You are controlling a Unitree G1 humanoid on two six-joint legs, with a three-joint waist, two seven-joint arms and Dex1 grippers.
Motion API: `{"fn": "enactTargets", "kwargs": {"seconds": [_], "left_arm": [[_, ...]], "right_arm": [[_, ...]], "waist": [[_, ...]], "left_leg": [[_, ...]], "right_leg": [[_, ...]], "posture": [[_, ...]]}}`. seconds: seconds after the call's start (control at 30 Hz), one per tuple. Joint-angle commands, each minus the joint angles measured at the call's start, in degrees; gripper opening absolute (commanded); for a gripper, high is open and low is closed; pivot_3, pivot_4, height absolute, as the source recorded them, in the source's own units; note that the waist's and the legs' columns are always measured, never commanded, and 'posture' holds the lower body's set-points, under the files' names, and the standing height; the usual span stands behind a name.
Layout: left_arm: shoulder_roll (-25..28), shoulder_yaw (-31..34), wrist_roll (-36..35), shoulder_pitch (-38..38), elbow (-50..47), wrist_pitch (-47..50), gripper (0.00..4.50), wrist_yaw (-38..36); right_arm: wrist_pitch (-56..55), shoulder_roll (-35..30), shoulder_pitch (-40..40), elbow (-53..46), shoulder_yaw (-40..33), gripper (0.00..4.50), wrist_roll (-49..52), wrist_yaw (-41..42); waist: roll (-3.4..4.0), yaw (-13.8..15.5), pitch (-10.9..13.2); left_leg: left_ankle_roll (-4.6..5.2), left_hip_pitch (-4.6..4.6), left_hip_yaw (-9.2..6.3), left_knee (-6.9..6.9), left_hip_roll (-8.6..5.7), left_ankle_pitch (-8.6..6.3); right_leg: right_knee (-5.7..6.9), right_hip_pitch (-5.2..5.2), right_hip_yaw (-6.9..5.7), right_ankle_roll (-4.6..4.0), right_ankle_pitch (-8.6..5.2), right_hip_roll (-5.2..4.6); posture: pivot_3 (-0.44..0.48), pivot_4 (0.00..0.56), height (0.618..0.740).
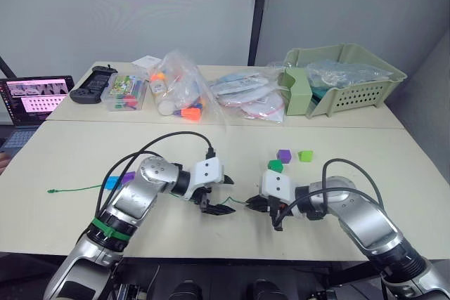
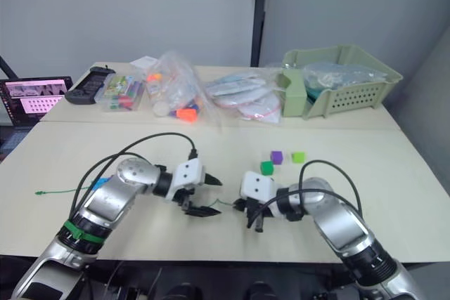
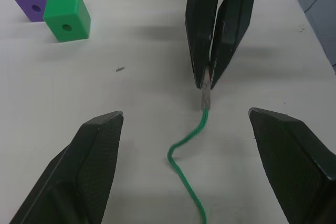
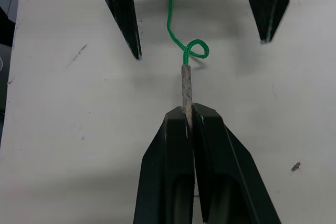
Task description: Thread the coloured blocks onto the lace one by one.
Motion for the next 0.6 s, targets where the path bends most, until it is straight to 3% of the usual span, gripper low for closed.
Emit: {"fn": "enactTargets", "kwargs": {"seconds": [0.03, 0.2, 0.33, 0.6], "left_arm": [[-0.5, -1.5, 1.2, -0.8, 0.2, -2.0, 4.03, 0.4], [-1.7, -2.6, 0.6, -1.3, 0.4, -1.6, 4.03, 0.4], [-2.4, -2.9, 0.9, -1.6, 1.2, -1.7, 2.91, 0.6], [-2.6, -3.0, 1.3, -1.8, 2.2, -1.9, 0.22, 0.8]], "right_arm": [[0.7, 0.1, -0.9, -2.3, 0.4, 0.0, -0.3, -0.7], [1.3, 0.1, -1.1, -2.6, 0.8, 0.0, 0.0, -1.3], [1.7, 0.1, -1.0, -3.0, 0.9, 0.0, 0.1, -1.4], [2.2, -0.1, -1.0, -3.3, 0.9, 0.0, 0.4, -1.7]], "waist": [[0.0, 0.0, 0.0], [0.0, 0.0, 0.0], [0.0, 0.1, 0.0], [0.0, 0.1, 0.0]], "left_leg": [[0.0, 0.0, 0.0, 0.0, 0.0, 0.0], [0.0, -0.02, 0.0, 0.0, 0.0, 0.0], [0.0, -0.03, 0.0, 0.0, -0.02, 0.0], [0.0, -0.02, 0.0, 0.0, -0.01, 0.0]], "right_leg": [[0.0, 0.0, 0.0, 0.0, 0.0, 0.0], [-0.04, -0.01, 0.0, 0.0, 0.0, -0.01], [-0.05, 0.0, 0.0, 0.0, 0.0, -0.02], [-0.07, 0.01, 0.0, 0.0, 0.0, -0.02]], "posture": [[0.0, 0.15, 0.74], [0.0, 0.15, 0.74], [0.0, 0.15, 0.74], [0.0, 0.15, 0.74]]}}
